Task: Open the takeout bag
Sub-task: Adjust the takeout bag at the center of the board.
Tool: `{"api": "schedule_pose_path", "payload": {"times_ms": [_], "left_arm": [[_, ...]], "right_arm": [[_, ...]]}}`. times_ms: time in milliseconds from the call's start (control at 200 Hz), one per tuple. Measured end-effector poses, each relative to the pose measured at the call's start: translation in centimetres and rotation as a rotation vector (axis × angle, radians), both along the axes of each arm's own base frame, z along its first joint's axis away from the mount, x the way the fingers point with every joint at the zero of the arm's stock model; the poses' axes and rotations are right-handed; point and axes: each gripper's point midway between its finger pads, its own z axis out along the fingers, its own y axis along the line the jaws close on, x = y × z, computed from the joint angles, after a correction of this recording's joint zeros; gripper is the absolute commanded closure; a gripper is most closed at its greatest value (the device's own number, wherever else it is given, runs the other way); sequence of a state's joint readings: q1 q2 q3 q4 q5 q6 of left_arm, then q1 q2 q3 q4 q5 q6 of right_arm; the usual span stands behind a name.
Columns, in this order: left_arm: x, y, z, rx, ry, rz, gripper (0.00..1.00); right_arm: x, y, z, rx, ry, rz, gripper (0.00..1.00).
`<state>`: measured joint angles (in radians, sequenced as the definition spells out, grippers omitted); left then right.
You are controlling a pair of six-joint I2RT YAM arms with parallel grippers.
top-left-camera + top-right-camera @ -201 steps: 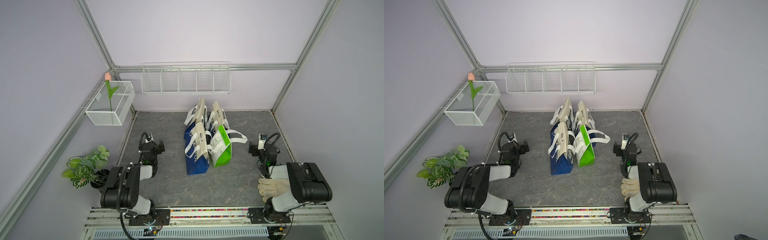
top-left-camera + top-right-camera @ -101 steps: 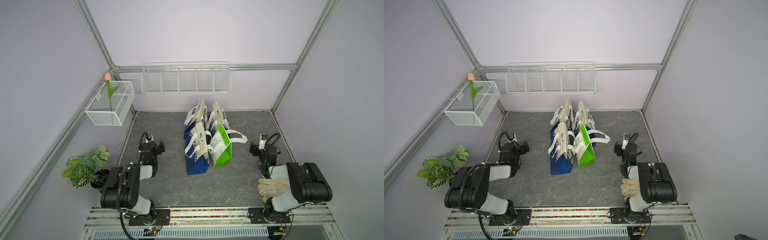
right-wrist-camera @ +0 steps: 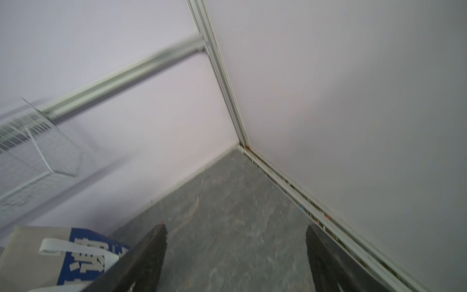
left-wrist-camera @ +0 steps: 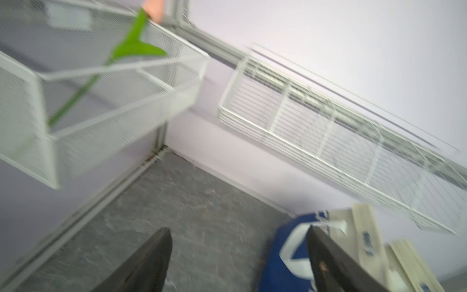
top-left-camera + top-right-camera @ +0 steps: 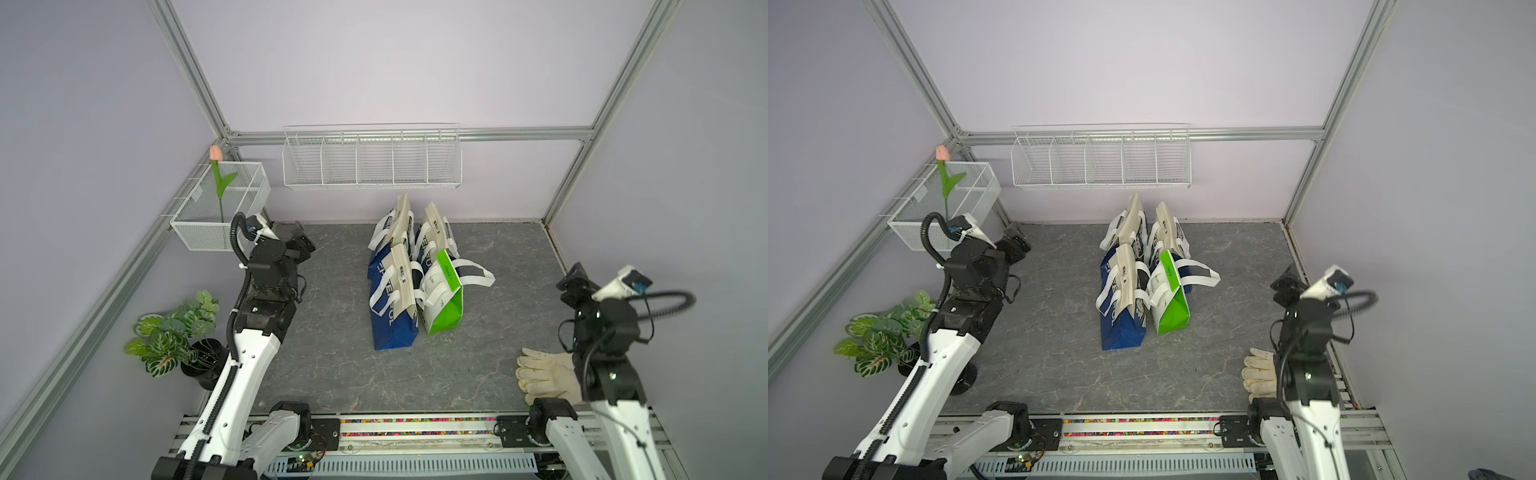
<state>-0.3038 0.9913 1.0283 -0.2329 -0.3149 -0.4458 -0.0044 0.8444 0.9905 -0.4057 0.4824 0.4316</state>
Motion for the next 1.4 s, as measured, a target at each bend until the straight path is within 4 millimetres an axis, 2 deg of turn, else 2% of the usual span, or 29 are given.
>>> {"api": "schedule_pose_path", "payload": {"times_ms": [50,115,175,300,385,570,720,845,1115,1240,1400], "left_arm": [[-0.7,-2.1,-1.5,0.004,0.059,-0.065,0.15],[-1.9,-4.6,-3.2,0.017,0.13,-0.149,0.15],[-3.2,-6.4,-4.1,0.028,0.171,-0.216,0.15],[-5.9,-8.8,-4.6,0.048,0.206,-0.32,0.15],[-6.9,-9.5,-4.7,0.05,0.217,-0.36,0.15],[-7.8,-10.2,-5.0,0.026,0.244,-0.412,0.15],[-8.3,-11.1,-5.2,-0.003,0.259,-0.456,0.17],[-8.7,-12.2,-5.4,-0.03,0.277,-0.505,0.18],[-9.6,-14.3,-5.2,-0.064,0.302,-0.592,0.18],[-9.8,-14.7,-4.3,-0.08,0.289,-0.608,0.19],[-10.4,-16.2,-2.8,-0.096,0.274,-0.655,0.22]], "right_arm": [[0.7,0.7,-1.7,0.018,0.088,0.036,0.11],[-0.1,1.9,-4.3,0.055,0.207,0.099,0.12],[-0.8,3.0,-4.7,0.082,0.281,0.151,0.12],[-0.3,5.6,-1.3,0.085,0.298,0.251,0.12],[-0.6,7.3,-0.5,0.076,0.323,0.31,0.11],[-1.9,10.7,0.2,0.06,0.386,0.441,0.1],[-3.0,14.6,3.8,0.035,0.351,0.607,0.09],[-3.5,17.0,6.7,0.017,0.315,0.715,0.08],[-2.9,19.6,9.0,-0.03,0.309,0.838,0.11],[-2.6,19.9,9.7,-0.044,0.302,0.847,0.12],[-3.0,19.5,9.1,-0.099,0.315,0.802,0.12]]}}
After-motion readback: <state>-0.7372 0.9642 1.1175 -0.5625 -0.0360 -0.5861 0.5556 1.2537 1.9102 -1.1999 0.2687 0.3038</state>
